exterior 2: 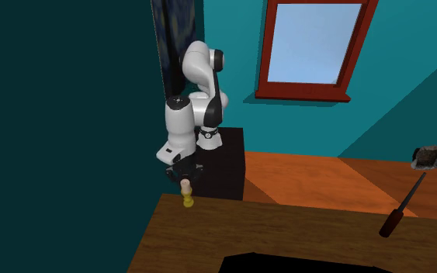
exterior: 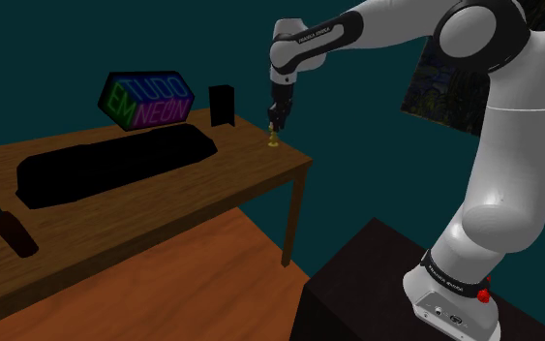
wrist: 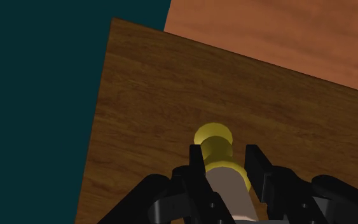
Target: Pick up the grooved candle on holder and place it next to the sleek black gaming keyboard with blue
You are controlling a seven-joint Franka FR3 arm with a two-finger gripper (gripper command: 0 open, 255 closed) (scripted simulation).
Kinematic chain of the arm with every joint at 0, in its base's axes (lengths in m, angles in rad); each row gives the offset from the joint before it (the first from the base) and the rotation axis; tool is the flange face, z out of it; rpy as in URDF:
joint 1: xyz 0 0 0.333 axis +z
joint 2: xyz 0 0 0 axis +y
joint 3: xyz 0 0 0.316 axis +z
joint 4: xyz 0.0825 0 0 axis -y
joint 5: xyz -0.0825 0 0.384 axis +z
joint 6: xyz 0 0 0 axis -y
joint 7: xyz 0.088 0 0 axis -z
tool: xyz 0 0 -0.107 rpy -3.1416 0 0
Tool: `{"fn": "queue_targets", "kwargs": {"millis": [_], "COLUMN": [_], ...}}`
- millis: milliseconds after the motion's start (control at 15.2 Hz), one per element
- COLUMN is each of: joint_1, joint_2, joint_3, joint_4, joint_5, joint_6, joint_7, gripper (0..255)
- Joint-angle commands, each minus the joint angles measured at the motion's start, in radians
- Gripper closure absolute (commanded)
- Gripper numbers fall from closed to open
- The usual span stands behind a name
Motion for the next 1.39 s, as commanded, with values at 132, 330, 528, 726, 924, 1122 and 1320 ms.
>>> {"fn": "queue_targets", "kwargs": {"millis": [132,330,528,726,924,1122,1320], "joint_1": [0.001,0.001,0.001,0.001,0.001,0.001,0.001], "joint_2": [-0.012,-0.020,-0.026,-0.030,-0.031,-0.031,-0.028], "joint_3": [0.000,0.000,0.000,0.000,0.000,0.000,0.000], "joint_4": [0.040,0.070,0.102,0.137,0.175,0.215,0.260], "joint_5": [0.000,0.000,0.001,0.001,0.001,0.001,0.001], "joint_6": [-0.053,-0.090,-0.128,-0.167,-0.206,-0.247,-0.288], "joint_7": [0.000,0.000,-0.001,-0.002,-0.002,-0.003,-0.003], "gripper": [255,255,255,255,255,255,255]}}
